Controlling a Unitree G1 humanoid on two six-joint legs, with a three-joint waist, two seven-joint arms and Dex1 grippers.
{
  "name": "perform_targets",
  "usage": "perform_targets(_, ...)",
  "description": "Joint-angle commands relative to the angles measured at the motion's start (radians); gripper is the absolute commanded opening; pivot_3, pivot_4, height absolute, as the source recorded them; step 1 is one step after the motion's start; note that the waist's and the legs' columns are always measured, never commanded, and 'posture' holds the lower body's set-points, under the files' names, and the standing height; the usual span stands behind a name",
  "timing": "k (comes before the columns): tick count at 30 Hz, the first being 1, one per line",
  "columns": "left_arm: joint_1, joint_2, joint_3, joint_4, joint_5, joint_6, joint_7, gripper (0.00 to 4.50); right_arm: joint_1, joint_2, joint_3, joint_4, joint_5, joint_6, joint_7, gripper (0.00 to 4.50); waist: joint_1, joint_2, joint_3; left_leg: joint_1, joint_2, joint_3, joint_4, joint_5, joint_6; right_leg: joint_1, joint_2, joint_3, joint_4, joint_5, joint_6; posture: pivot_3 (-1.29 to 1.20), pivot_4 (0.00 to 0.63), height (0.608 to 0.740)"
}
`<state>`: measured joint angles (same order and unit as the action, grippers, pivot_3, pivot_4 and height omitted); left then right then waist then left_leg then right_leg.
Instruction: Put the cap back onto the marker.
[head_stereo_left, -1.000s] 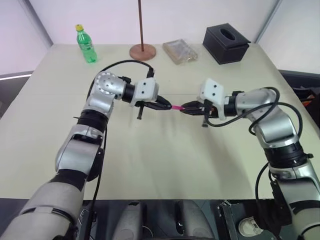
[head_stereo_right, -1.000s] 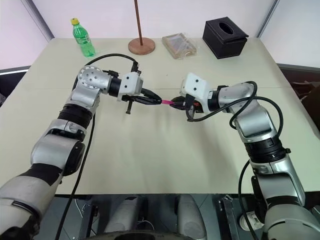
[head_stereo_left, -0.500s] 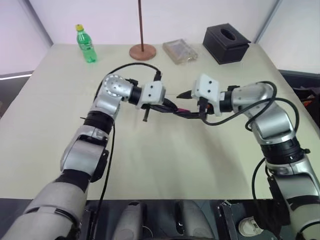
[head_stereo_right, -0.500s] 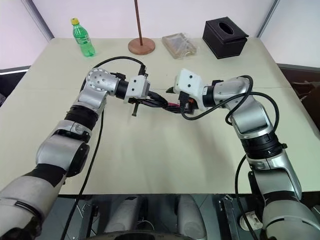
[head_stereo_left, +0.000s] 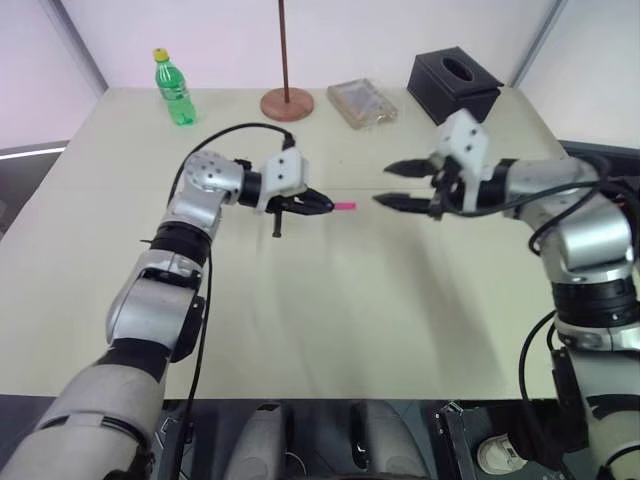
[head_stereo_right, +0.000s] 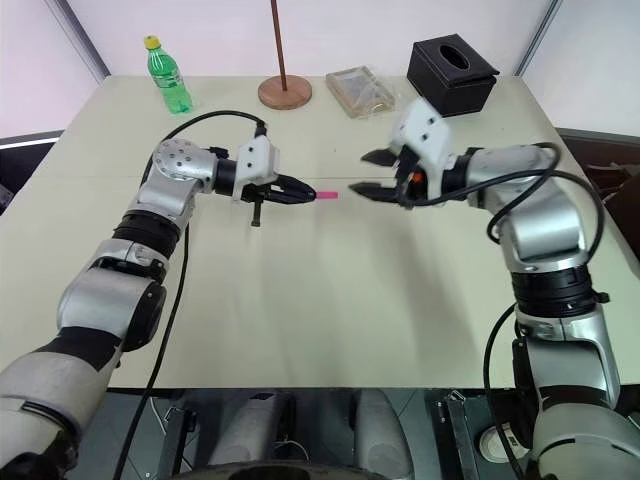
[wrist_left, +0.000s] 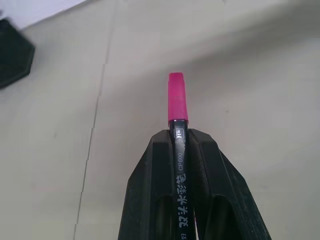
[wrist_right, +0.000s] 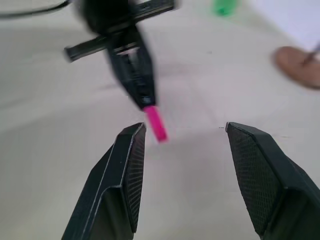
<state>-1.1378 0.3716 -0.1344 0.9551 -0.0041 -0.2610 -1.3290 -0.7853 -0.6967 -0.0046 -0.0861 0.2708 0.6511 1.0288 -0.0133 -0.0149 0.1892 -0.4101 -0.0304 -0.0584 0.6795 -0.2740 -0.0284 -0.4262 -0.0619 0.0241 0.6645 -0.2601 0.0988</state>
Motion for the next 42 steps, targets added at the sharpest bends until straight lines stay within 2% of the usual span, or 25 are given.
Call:
perform_targets(1, 0.032, 0.039, 0.073, -0.107, -0.058, 0.162, 0.089, 0.00, 0.011, -0.035, -0.111, -0.065, 0.040, 0.041, -0.074, 2.60, -0.001, 0.000, 0.000, 0.000, 0.000, 0.000, 0.000, 0.000, 0.000, 0.000, 0.000, 0.000, 0.000, 0.000, 0.000, 0.00, 0.150, 0.740)
perform_targets(3, 0.087, 0.071, 0.092, -0.201, -0.068, 0.262, 0.134, 0.00, 0.049, -0.048, -0.140, -0.092, 0.051, 0.057, -0.103, 2.60, -0.001, 0.000, 0.000, 0.000, 0.002, 0.000, -0.001, 0.000, 0.001, 0.000, 0.000, 0.000, 0.000, 0.000, 0.000, 0.00, 0.150, 0.740)
perform_targets(9, 0.303, 0.203, 0.157, -0.561, -0.027, 0.783, 0.401, 0.00, 0.206, -0.053, -0.190, -0.196, 0.078, 0.082, -0.178, 2.60, -0.008, 0.000, 0.000, 0.000, 0.003, 0.000, -0.001, -0.001, 0.001, -0.001, 0.001, 0.001, 0.001, 0.000, 0.000, 0.00, 0.150, 0.740)
perform_targets(11, 0.385, 0.235, 0.189, -0.676, -0.018, 0.880, 0.479, 0.00, 0.238, -0.049, -0.194, -0.210, 0.083, 0.078, -0.199, 2.60, -0.008, 0.000, 0.000, 0.000, 0.004, 0.000, -0.001, -0.001, 0.001, -0.001, 0.001, 0.001, 0.001, 0.000, 0.000, 0.00, 0.150, 0.740)
perform_targets(16, 0.541, 0.258, 0.289, -0.826, -0.011, 0.981, 0.672, 0.00, 0.268, -0.034, -0.178, -0.194, 0.083, 0.043, -0.233, 2.60, 0.003, 0.000, 0.000, 0.000, 0.004, 0.000, -0.001, -0.001, 0.001, 0.000, 0.000, 0.001, 0.000, 0.000, 0.000, 0.00, 0.150, 0.740)
perform_targets(22, 0.624, 0.260, 0.357, -0.835, -0.012, 0.960, 0.828, 0.00, 0.267, -0.030, -0.142, -0.160, 0.071, -0.001, -0.245, 2.60, 0.002, 0.000, 0.000, 0.000, 0.003, 0.000, -0.001, -0.001, 0.001, 0.000, -0.001, 0.001, 0.000, 0.000, 0.000, 0.00, 0.150, 0.740)
perform_targets(24, 0.623, 0.252, 0.380, -0.829, -0.045, 0.943, 0.836, 0.96, 0.267, -0.030, -0.139, -0.155, 0.074, -0.007, -0.249, 2.64, 0.003, 0.000, 0.000, 0.000, 0.003, 0.000, -0.001, -0.001, 0.001, 0.000, -0.001, 0.001, 0.000, 0.000, 0.000, 0.00, 0.150, 0.740)
perform_targets(25, 0.622, 0.252, 0.381, -0.826, -0.055, 0.935, 0.836, 1.29, 0.266, -0.030, -0.138, -0.153, 0.075, -0.009, -0.250, 2.64, 0.003, 0.000, 0.000, 0.000, 0.003, 0.000, -0.001, -0.001, 0.001, 0.000, -0.001, 0.001, 0.000, 0.000, 0.000, 0.00, 0.150, 0.740)
perform_targets(31, 0.610, 0.262, 0.344, -0.805, -0.070, 0.886, 0.816, 4.34, 0.278, -0.033, -0.141, -0.153, 0.077, -0.015, -0.258, 2.64, 0.002, 0.000, 0.000, 0.000, 0.003, 0.000, -0.001, -0.001, 0.000, 0.000, -0.002, 0.001, 0.000, 0.000, 0.000, 0.00, 0.150, 0.740)
perform_targets(36, 0.587, 0.276, 0.372, -0.846, -0.166, 0.872, 0.723, 4.34, 0.308, -0.035, -0.159, -0.152, 0.082, -0.018, -0.273, 2.64, 0.003, 0.000, 0.000, 0.000, 0.003, 0.001, -0.001, -0.001, 0.000, 0.000, -0.002, 0.001, 0.000, 0.000, 0.000, 0.00, 0.150, 0.740)
perform_targets(42, 0.616, 0.425, 0.397, -0.869, -0.252, 0.847, 0.531, 4.34, 0.336, -0.016, -0.237, -0.150, 0.153, 0.011, -0.296, 2.64, -0.004, 0.000, 0.000, 0.001, 0.004, 0.001, -0.002, -0.001, 0.000, -0.001, -0.001, 0.001, -0.001, 0.000, 0.000, 0.00, 0.150, 0.740)
